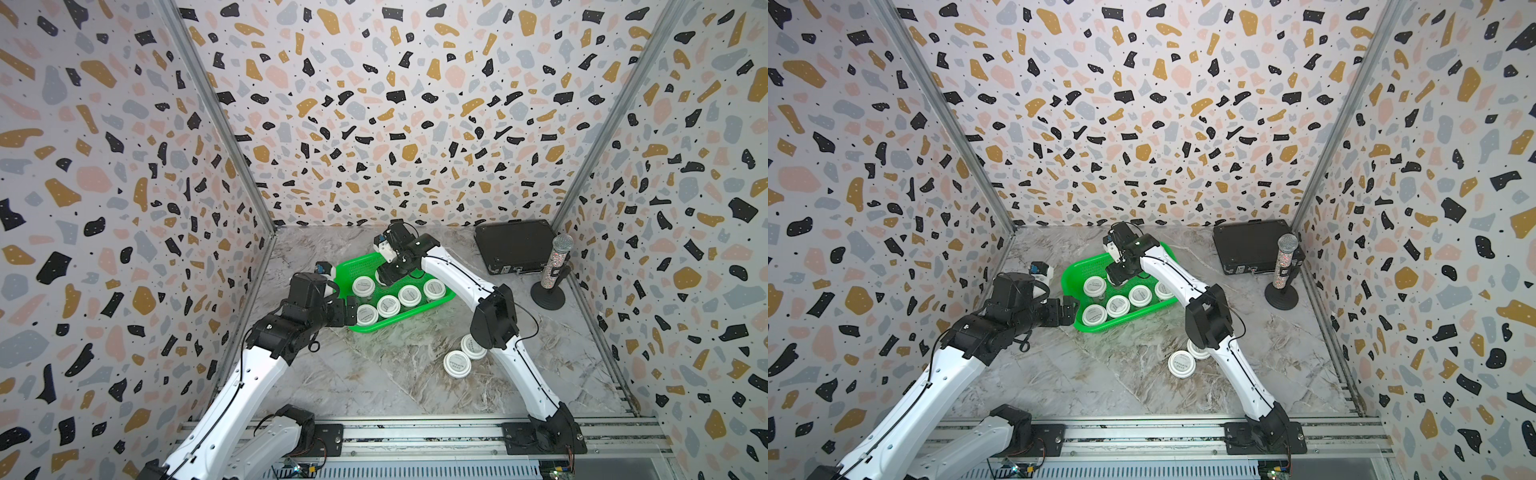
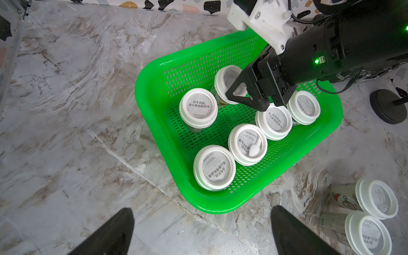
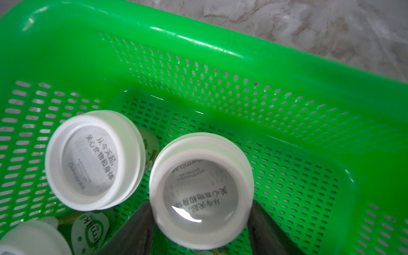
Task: Put the yogurt in the basket
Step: Place the yogurt in the basket.
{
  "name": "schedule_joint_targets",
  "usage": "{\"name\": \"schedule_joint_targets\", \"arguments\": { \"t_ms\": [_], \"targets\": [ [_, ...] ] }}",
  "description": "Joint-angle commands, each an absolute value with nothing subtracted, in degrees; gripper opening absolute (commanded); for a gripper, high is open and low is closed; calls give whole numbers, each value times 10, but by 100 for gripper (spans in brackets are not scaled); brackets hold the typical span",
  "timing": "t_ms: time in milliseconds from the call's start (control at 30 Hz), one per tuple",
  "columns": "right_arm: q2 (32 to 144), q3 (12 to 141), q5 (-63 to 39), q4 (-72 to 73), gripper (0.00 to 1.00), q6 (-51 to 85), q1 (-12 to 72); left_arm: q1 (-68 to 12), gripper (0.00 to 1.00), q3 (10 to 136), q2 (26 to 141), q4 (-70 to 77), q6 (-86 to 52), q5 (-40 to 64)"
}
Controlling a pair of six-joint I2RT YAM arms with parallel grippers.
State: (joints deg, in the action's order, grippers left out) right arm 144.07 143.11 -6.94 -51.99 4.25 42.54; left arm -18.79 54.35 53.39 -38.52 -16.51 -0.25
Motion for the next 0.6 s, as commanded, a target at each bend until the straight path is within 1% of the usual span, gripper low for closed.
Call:
{"name": "schedule_joint_targets", "arguments": {
  "t_ms": [0,567],
  "targets": [
    [1441,1454,-64,-536,68,36,431,-183,99,534,528,-370,-170,6],
    [1452,1454,-99,-543,72,37,442,-176,100,533,529,-366,-172,17]
  ]
}}
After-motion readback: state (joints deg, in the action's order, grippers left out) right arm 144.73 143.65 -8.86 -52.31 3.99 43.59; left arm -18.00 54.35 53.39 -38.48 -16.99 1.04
